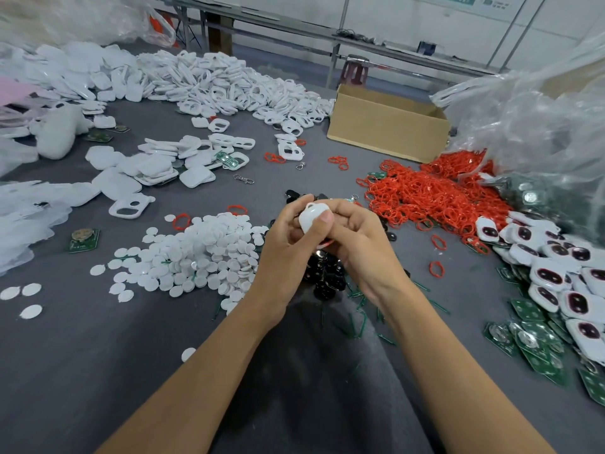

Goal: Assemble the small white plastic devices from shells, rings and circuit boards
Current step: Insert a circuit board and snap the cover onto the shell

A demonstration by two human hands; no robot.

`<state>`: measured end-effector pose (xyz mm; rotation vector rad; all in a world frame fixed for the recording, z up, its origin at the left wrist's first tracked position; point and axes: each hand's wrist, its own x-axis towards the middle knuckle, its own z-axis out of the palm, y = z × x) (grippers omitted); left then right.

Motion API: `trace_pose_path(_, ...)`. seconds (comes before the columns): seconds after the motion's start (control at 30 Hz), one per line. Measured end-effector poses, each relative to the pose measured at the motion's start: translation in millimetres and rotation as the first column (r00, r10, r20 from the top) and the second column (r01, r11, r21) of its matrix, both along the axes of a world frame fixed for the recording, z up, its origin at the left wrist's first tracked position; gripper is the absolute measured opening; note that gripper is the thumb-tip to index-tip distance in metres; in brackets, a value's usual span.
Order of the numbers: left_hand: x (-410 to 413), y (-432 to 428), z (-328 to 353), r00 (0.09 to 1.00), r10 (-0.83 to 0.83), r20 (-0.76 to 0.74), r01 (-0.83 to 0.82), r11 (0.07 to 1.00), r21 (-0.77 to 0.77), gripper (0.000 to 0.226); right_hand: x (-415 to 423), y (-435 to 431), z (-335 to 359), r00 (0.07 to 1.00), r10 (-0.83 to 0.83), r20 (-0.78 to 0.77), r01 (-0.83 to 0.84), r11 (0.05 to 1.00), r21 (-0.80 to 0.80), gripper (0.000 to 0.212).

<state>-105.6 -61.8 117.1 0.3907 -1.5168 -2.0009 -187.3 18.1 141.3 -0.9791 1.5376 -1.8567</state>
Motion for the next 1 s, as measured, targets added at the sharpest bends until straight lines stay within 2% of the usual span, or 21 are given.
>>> trace_pose_path(0.13,-0.9,1.1,-4.7,0.999,0.041,0.029,-0.040,0.998,-0.042,0.084,6.5,-2.2,-1.9,1.000,-0.003,0.021,0.002,0.999,0.033,0.019)
trace_pose_path(0.23,-1.9,0.2,-6.4,0.998,0.050,0.040,-0.051,0.999,0.016,0.101,10.1,-4.0,-1.0,0.999,0.024,0.035,-0.025,0.999,0.031,0.020)
trace_pose_path(0.27,-2.2,0.4,-7.0,0.998,0.048,0.035,-0.049,0.999,0.020,0.092,11.6,-4.3,-0.5,0.999,0.031,0.040,-0.032,0.999,0.028,0.021)
trace_pose_path(0.37,-3.1,2.3,-5.5,0.997,0.072,0.007,-0.071,0.994,-0.087,0.030,16.1,-5.3,-2.0,0.999,0.025,0.033,-0.026,0.999,0.031,0.036)
trace_pose_path(0.43,-3.4,2.5,-5.9,0.994,0.106,-0.007,-0.105,0.980,-0.167,0.016,17.3,-5.8,-4.5,0.999,0.016,0.028,-0.017,0.999,0.028,0.045)
trace_pose_path(0.7,-0.6,1.0,-6.9,0.990,0.125,-0.061,-0.136,0.961,-0.240,0.016,22.7,-8.8,-6.1,0.998,-0.038,0.057,0.037,0.999,0.019,0.049)
trace_pose_path(0.87,0.7,-1.1,-3.8,0.998,0.045,-0.038,-0.049,0.990,-0.133,0.016,24.4,-10.1,-5.2,0.994,-0.025,0.105,0.025,1.000,-0.002,0.048)
trace_pose_path(1.0,-0.4,-0.4,-2.4,0.998,0.069,-0.001,-0.069,0.992,-0.107,0.016,22.8,-9.7,-5.1,0.993,-0.015,0.119,0.014,1.000,0.014,0.045)
